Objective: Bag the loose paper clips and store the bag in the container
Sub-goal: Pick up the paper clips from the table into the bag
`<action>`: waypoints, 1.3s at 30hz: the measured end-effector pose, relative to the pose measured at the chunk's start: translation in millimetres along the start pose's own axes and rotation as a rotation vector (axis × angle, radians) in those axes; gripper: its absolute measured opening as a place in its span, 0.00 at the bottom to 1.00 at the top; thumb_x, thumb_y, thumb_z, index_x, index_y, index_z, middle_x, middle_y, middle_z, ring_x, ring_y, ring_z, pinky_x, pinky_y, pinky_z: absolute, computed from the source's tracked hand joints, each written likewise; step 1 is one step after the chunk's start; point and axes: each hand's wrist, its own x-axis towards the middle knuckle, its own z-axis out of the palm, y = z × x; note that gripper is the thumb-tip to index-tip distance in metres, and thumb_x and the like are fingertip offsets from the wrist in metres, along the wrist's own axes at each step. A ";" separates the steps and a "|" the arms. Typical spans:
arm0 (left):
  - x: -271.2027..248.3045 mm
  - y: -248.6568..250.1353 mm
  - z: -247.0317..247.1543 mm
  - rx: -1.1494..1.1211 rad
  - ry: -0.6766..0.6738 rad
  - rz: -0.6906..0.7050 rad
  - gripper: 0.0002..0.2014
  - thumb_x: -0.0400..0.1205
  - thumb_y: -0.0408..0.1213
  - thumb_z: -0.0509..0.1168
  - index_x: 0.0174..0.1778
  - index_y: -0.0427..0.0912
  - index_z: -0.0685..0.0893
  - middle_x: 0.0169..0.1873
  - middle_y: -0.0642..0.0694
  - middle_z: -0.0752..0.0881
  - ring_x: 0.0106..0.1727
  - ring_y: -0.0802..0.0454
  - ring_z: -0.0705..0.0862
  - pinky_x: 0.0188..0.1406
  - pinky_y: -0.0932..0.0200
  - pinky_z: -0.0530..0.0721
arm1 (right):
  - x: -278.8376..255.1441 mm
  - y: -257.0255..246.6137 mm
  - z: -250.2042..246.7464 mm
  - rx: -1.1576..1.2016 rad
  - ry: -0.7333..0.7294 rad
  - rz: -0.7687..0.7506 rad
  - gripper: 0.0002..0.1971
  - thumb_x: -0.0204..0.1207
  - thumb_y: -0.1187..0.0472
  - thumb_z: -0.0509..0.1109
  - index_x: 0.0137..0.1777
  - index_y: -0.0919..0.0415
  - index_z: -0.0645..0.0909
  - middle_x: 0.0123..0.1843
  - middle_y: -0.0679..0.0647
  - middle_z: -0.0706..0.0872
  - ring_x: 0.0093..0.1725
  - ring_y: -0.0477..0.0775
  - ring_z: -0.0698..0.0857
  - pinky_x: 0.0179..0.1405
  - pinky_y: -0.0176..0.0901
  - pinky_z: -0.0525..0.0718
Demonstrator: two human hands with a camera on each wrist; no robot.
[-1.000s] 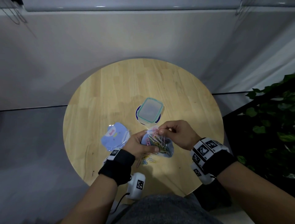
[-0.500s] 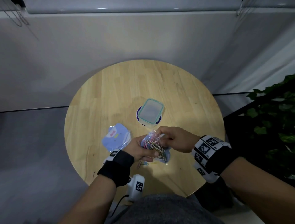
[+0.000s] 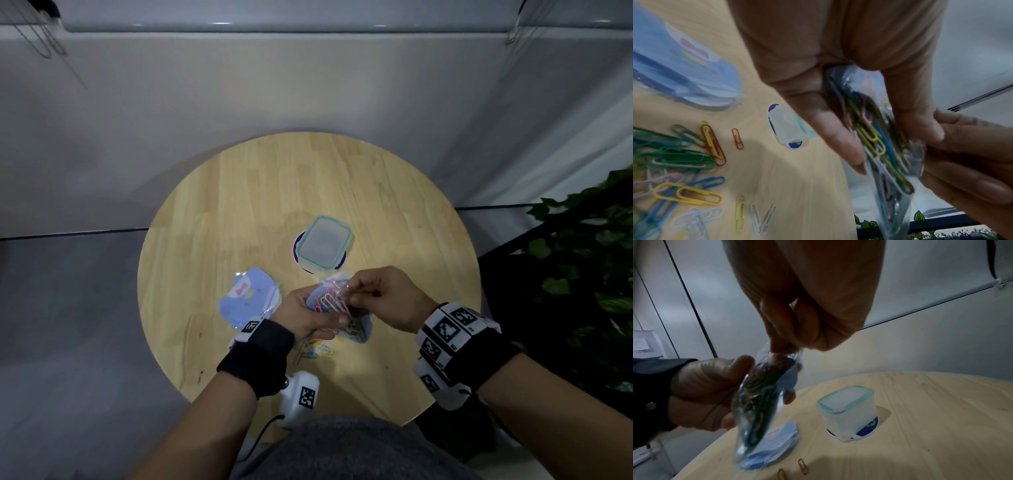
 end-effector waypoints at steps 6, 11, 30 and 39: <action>3.2 -3.5 -1.3 0.035 0.058 -0.011 0.11 0.70 0.21 0.74 0.39 0.42 0.87 0.27 0.48 0.86 0.25 0.57 0.80 0.23 0.64 0.80 | -1.9 -2.8 -3.1 -0.056 0.002 -0.009 0.07 0.68 0.71 0.75 0.42 0.60 0.90 0.40 0.56 0.92 0.40 0.44 0.86 0.47 0.40 0.86; 5.3 -3.3 -2.3 0.011 0.053 -0.008 0.11 0.69 0.21 0.74 0.44 0.37 0.87 0.28 0.46 0.85 0.24 0.56 0.78 0.22 0.64 0.78 | -8.8 -4.6 0.4 -0.045 0.221 -0.129 0.09 0.62 0.71 0.80 0.41 0.62 0.89 0.35 0.48 0.85 0.32 0.35 0.82 0.35 0.23 0.74; -2.7 1.7 0.4 0.029 0.000 0.036 0.18 0.66 0.28 0.77 0.52 0.43 0.87 0.37 0.45 0.87 0.37 0.53 0.85 0.28 0.60 0.82 | -4.0 0.9 1.1 -0.107 -0.108 -0.006 0.09 0.73 0.64 0.72 0.52 0.55 0.87 0.49 0.53 0.90 0.54 0.53 0.87 0.60 0.52 0.84; 2.7 0.8 2.6 0.017 0.031 0.089 0.24 0.61 0.39 0.80 0.51 0.34 0.87 0.53 0.29 0.86 0.52 0.38 0.85 0.56 0.36 0.80 | -3.9 -0.2 -4.3 0.013 0.024 -0.061 0.17 0.68 0.73 0.73 0.48 0.49 0.85 0.40 0.49 0.89 0.43 0.45 0.86 0.41 0.35 0.80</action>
